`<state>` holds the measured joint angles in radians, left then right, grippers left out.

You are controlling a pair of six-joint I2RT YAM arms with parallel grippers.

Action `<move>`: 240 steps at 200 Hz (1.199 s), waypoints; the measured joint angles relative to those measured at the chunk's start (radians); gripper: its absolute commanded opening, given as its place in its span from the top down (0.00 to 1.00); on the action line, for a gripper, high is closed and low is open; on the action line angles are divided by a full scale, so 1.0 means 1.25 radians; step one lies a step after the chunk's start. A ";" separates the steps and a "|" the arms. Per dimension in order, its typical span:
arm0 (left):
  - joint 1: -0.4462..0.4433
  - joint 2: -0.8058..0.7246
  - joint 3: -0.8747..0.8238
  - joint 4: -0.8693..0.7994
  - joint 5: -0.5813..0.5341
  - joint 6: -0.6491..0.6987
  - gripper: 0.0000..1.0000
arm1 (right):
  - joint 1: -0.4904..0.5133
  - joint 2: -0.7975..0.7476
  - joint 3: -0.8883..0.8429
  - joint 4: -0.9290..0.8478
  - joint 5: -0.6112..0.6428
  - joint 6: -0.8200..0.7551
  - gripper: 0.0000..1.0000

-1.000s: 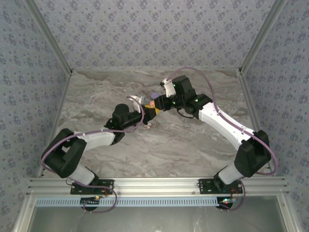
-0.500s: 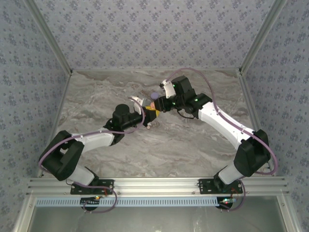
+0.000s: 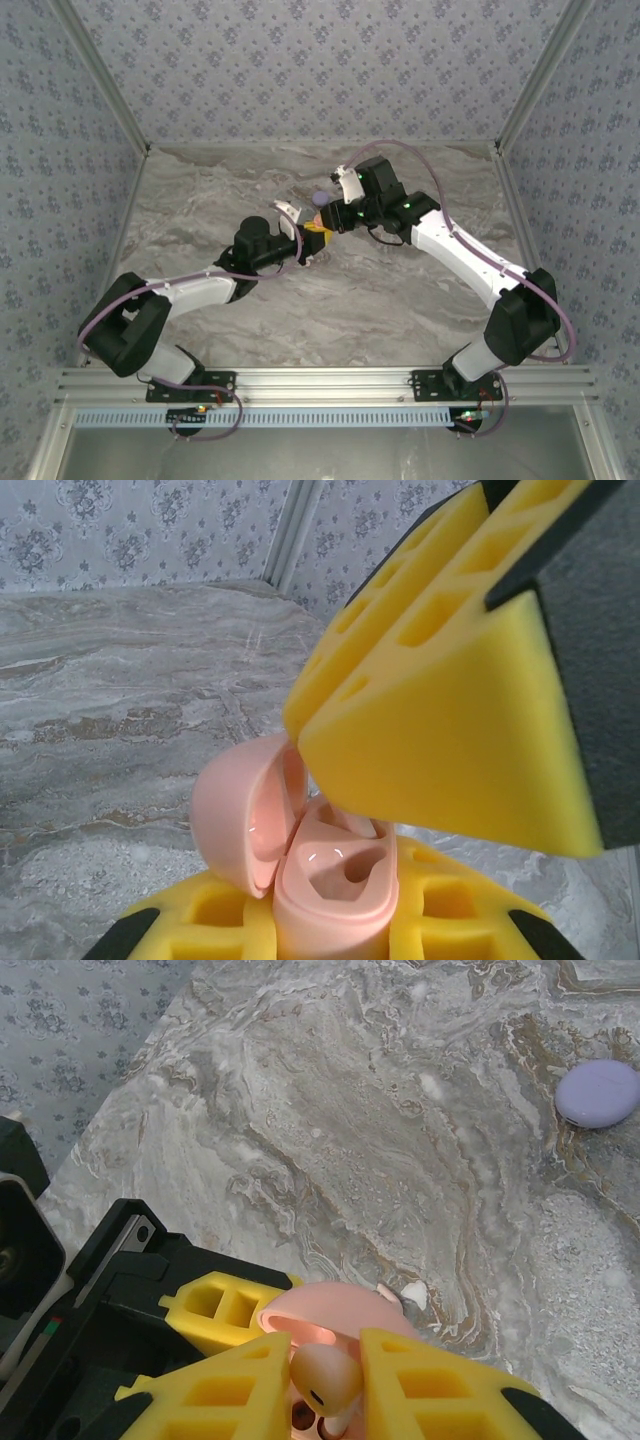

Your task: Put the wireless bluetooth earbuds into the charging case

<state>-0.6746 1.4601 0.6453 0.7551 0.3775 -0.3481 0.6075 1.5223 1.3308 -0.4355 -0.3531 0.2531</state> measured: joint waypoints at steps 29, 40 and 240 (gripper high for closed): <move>-0.002 0.000 0.000 -0.003 -0.003 0.014 0.95 | 0.000 0.000 0.001 -0.004 0.000 -0.005 0.79; -0.002 -0.001 0.000 -0.003 -0.004 0.019 0.95 | 0.000 0.000 0.001 -0.004 0.000 -0.005 0.79; -0.022 -0.043 -0.012 -0.016 -0.042 0.099 0.95 | -0.002 -0.024 0.001 -0.009 -0.024 -0.005 0.79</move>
<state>-0.7021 1.4059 0.6308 0.7353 0.3252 -0.2245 0.6048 1.4921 1.3315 -0.4469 -0.3832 0.2466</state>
